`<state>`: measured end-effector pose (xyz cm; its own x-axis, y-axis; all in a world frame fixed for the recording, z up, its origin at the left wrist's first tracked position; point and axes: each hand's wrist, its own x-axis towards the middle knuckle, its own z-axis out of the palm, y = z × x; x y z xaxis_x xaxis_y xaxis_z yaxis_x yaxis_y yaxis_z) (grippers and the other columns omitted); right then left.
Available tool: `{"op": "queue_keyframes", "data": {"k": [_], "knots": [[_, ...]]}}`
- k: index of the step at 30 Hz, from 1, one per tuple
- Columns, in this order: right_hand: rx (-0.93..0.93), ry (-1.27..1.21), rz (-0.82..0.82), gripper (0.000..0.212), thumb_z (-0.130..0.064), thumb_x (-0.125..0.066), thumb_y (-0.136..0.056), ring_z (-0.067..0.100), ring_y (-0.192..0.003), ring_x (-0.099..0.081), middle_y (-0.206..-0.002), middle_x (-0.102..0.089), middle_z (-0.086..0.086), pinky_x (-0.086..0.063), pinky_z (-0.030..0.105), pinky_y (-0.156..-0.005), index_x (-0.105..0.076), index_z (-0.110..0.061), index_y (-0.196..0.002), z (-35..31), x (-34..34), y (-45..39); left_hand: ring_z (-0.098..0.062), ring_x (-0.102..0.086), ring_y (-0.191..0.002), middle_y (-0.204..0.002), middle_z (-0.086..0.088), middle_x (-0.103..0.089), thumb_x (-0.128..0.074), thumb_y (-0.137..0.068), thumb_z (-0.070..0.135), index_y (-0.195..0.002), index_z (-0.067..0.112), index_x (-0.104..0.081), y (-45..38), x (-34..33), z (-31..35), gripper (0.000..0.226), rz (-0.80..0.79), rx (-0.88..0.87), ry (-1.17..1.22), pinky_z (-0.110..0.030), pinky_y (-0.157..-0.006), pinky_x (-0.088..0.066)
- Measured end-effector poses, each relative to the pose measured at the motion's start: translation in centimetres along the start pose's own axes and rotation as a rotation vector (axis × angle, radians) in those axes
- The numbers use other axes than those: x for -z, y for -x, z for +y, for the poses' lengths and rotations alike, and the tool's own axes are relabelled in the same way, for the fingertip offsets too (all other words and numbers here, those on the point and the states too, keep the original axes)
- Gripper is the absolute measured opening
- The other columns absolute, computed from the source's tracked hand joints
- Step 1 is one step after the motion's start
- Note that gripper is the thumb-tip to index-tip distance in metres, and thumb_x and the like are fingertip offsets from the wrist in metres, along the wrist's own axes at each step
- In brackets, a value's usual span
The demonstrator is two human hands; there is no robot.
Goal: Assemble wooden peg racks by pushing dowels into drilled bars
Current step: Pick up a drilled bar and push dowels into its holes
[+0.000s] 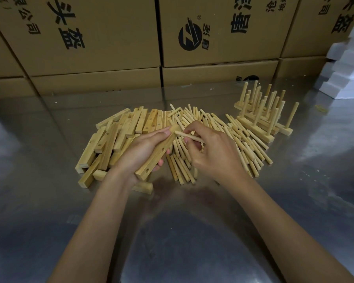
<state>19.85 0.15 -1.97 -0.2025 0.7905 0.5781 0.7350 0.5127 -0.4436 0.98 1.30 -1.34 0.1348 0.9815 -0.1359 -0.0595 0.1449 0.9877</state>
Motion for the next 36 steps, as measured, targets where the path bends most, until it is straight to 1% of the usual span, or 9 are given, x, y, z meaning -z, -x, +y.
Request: {"op": "queue_keyframes", "data": {"k": [5,13,18,21,25,27,30,33,36], "knots": [[0.050,0.034,0.011,0.007,-0.022,-0.061,-0.095,0.003,-0.060,-0.046,-0.073,-0.055,-0.017,-0.036,0.027,-0.056,-0.060,-0.023,-0.102,0.0,0.4,-0.2,-0.012,-0.053,-0.046,-0.072,-0.005,-0.067,-0.068,-0.094,0.036,-0.109,0.041,-0.077,0.2,0.1,0.1,0.018,-0.004,-0.034,-0.032,-0.020,-0.037,-0.040],[-0.001,-0.010,0.003,0.004,-0.019,-0.058,-0.097,0.007,-0.048,-0.045,-0.061,-0.055,-0.008,-0.030,0.026,-0.053,-0.061,-0.016,-0.097,0.4,0.3,-0.1,-0.010,-0.055,-0.050,-0.074,0.001,-0.068,-0.066,-0.094,0.046,-0.115,0.052,-0.071,0.3,-0.1,-0.1,0.023,-0.052,-0.092,-0.145,-0.022,-0.043,-0.042],[-0.211,-0.204,-0.001,0.008,-0.018,-0.061,-0.095,0.013,-0.064,-0.061,-0.073,-0.066,-0.005,-0.044,0.029,-0.056,-0.061,-0.021,-0.087,0.0,-0.2,-0.1,-0.006,-0.058,-0.053,-0.074,0.012,-0.070,-0.064,-0.095,0.043,-0.106,0.056,-0.073,0.5,-0.3,-0.1,0.018,-0.040,-0.124,-0.229,-0.021,-0.045,-0.045],[-0.355,-0.371,-0.034,0.010,-0.020,-0.062,-0.095,0.007,-0.070,-0.059,-0.075,-0.065,-0.007,-0.038,0.023,-0.058,-0.063,-0.022,-0.085,0.0,-0.2,-0.1,-0.001,-0.061,-0.054,-0.075,0.020,-0.069,-0.064,-0.096,0.036,-0.101,0.055,-0.073,0.8,-0.8,0.0,0.021,-0.024,-0.185,-0.261,-0.016,-0.045,-0.045],[-0.125,0.111,-0.083,0.010,-0.020,-0.052,-0.098,0.012,-0.054,-0.054,-0.064,-0.058,-0.006,-0.044,0.028,-0.055,-0.061,-0.022,-0.098,-0.7,-0.2,0.1,0.001,-0.060,-0.053,-0.072,0.022,-0.068,-0.063,-0.098,0.034,-0.110,0.049,-0.071,0.8,-0.9,0.0,0.021,-0.005,-0.210,-0.311,-0.015,-0.045,-0.044],[-0.100,0.169,-0.089,0.013,-0.021,-0.049,-0.099,0.018,-0.055,-0.054,-0.061,-0.055,-0.005,-0.045,0.031,-0.058,-0.061,-0.020,-0.101,-1.1,-0.4,0.3,0.002,-0.060,-0.054,-0.071,0.023,-0.068,-0.062,-0.098,0.034,-0.119,0.044,-0.070,0.9,-0.7,0.1,0.025,-0.003,-0.217,-0.342,-0.015,-0.046,-0.044],[-0.322,-0.159,-0.169,0.018,-0.025,-0.050,-0.101,0.009,-0.058,-0.053,-0.062,-0.056,-0.006,-0.034,0.027,-0.055,-0.063,-0.019,-0.090,-0.9,-0.4,0.2,0.003,-0.062,-0.056,-0.069,0.025,-0.067,-0.061,-0.098,0.033,-0.126,0.041,-0.066,1.0,-0.6,0.1,0.029,-0.022,-0.242,-0.382,-0.015,-0.047,-0.045],[-0.571,-0.556,-0.314,0.028,-0.027,-0.048,-0.103,-0.004,-0.064,-0.055,-0.069,-0.066,-0.008,-0.033,0.023,-0.060,-0.062,-0.011,-0.085,-0.6,0.3,-0.3,0.004,-0.061,-0.058,-0.074,0.027,-0.069,-0.061,-0.098,0.033,-0.129,0.040,-0.065,1.1,-0.6,0.3,0.032,-0.050,-0.256,-0.390,-0.015,-0.049,-0.046],[-0.492,-0.475,-0.289,0.027,-0.027,-0.049,-0.103,-0.001,-0.068,-0.060,-0.066,-0.062,-0.012,-0.039,0.027,-0.063,-0.059,-0.014,-0.081,-0.5,0.4,-0.3,0.003,-0.062,-0.060,-0.081,0.026,-0.070,-0.061,-0.098,0.035,-0.124,0.049,-0.066,0.9,-0.7,0.2,0.029,-0.050,-0.240,-0.347,-0.015,-0.049,-0.046]]}}
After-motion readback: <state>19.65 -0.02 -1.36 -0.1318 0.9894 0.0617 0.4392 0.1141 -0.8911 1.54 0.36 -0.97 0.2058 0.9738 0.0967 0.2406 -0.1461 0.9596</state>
